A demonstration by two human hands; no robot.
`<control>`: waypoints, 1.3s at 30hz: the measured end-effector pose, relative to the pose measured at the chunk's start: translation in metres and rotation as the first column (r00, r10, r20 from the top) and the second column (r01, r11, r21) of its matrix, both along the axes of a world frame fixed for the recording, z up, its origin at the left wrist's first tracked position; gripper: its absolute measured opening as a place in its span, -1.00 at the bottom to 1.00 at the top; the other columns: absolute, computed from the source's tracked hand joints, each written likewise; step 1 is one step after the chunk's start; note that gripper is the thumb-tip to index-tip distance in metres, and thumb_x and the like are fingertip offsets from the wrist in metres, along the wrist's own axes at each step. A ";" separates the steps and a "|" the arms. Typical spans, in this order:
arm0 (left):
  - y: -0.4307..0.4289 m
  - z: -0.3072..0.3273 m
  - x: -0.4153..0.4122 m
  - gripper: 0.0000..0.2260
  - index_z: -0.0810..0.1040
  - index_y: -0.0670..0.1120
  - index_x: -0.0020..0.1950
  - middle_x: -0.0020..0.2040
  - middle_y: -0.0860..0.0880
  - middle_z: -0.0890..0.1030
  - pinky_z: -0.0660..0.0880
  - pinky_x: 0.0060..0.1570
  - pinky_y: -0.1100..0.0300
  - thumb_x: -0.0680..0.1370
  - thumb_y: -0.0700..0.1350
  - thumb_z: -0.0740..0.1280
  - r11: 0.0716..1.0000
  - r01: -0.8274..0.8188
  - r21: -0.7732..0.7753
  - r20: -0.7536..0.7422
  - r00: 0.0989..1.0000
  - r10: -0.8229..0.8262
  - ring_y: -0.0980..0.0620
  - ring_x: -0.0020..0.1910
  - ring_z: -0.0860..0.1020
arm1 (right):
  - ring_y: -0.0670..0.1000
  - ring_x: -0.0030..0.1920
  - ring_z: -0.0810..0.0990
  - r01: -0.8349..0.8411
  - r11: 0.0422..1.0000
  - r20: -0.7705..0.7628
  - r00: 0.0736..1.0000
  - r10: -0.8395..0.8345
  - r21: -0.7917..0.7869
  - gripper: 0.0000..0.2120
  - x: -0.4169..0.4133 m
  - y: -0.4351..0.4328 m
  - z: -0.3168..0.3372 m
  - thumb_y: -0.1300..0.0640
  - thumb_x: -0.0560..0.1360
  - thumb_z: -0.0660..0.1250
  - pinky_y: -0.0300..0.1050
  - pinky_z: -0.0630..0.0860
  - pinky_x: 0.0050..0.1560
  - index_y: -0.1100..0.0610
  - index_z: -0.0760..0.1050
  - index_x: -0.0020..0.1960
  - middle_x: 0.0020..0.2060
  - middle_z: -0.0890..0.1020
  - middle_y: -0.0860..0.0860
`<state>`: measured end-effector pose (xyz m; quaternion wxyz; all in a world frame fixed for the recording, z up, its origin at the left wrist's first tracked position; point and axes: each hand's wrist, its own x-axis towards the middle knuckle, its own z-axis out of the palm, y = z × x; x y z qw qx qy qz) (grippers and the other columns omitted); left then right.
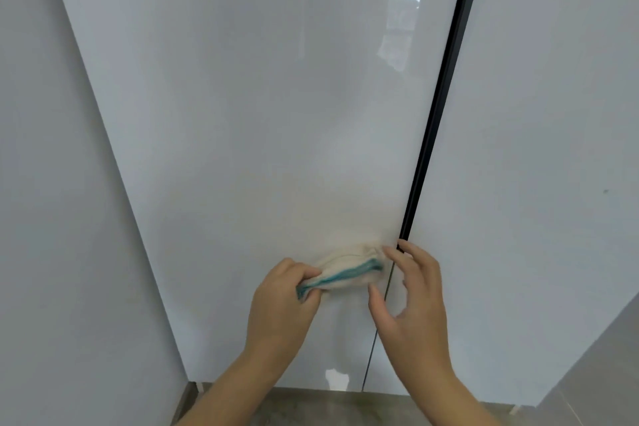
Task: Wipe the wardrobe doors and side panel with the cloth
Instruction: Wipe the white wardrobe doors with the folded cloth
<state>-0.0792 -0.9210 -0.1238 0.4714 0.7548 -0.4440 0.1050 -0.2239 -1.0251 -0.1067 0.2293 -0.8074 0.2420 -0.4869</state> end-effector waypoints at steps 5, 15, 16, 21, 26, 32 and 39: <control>0.018 -0.004 -0.007 -0.77 0.66 0.01 -0.12 -0.22 0.13 0.57 0.39 -0.30 0.47 0.38 -0.31 0.51 0.989 -0.053 -0.138 -0.231 0.973 0.020 0.15 -0.19 0.54 | -0.13 0.00 0.64 -0.309 0.605 0.322 0.942 0.091 0.734 -0.61 0.012 0.034 0.002 0.17 0.49 0.40 -0.19 0.58 -0.04 -0.13 0.39 0.22 0.02 0.64 -0.08; 0.032 -0.033 -0.009 -0.72 0.62 0.05 0.15 -0.01 0.20 0.51 0.45 -0.07 0.22 0.52 0.13 0.31 0.996 0.035 -0.078 0.169 0.985 -0.021 0.23 -0.02 0.48 | -0.01 0.11 0.64 -0.531 0.449 0.614 0.788 -0.051 0.719 -0.51 0.042 0.051 0.000 0.32 0.47 0.36 -0.06 0.62 0.05 -0.09 0.45 0.29 0.09 0.67 -0.03; 0.036 -0.036 -0.006 -0.71 0.60 0.08 0.17 0.03 0.24 0.50 0.42 -0.01 0.24 0.52 0.15 0.28 0.998 0.034 -0.051 0.144 0.989 -0.027 0.25 0.03 0.48 | -0.05 0.11 0.63 -0.501 0.524 0.615 0.786 -0.058 0.689 -0.50 0.041 0.047 0.003 0.33 0.47 0.36 -0.15 0.61 0.04 -0.13 0.46 0.27 0.11 0.65 -0.07; 0.057 -0.046 0.011 -0.77 0.58 0.16 0.09 0.06 0.31 0.49 0.46 0.04 0.21 0.52 0.08 0.19 0.998 -0.062 -0.002 -0.047 0.997 0.061 0.22 0.08 0.51 | -0.15 0.04 0.53 -0.093 0.993 0.458 0.888 0.047 0.078 -0.41 0.035 0.014 0.036 0.35 0.46 0.39 -0.33 0.49 -0.03 -0.12 0.39 0.36 0.04 0.50 -0.25; 0.064 -0.049 0.031 -0.71 0.58 0.09 0.06 0.02 0.21 0.54 0.39 0.05 0.43 0.52 -0.30 0.35 0.984 -0.172 -0.039 -0.090 0.982 0.168 0.22 0.05 0.51 | 0.12 -0.02 0.47 0.078 0.802 0.297 0.947 0.127 -0.593 -0.52 0.049 -0.036 0.061 0.44 0.43 0.35 -0.08 0.47 -0.06 0.22 0.45 0.32 0.04 0.44 0.07; 0.071 -0.046 0.065 -0.51 0.43 -0.10 0.40 0.40 -0.09 0.34 0.27 0.30 0.11 0.49 -0.34 0.35 0.933 -0.357 -0.049 0.028 0.933 0.358 -0.05 0.38 0.32 | 0.12 -0.18 0.50 0.115 0.625 0.118 0.992 -0.036 -0.772 -0.67 0.068 -0.062 0.027 0.36 0.50 0.31 -0.10 0.43 -0.28 0.07 0.64 0.17 -0.05 0.63 0.11; 0.095 -0.060 0.097 -0.42 0.13 -0.03 0.55 0.53 -0.01 0.17 0.23 0.44 -0.05 0.57 -0.28 0.23 0.882 -0.461 -0.099 -0.370 0.840 0.397 -0.04 0.48 0.23 | 0.06 -0.23 0.46 -0.070 0.428 -0.078 0.997 -0.001 -0.901 -0.56 0.063 -0.072 -0.027 0.45 0.37 0.41 -0.10 0.41 -0.30 0.03 0.66 0.13 -0.05 0.54 0.02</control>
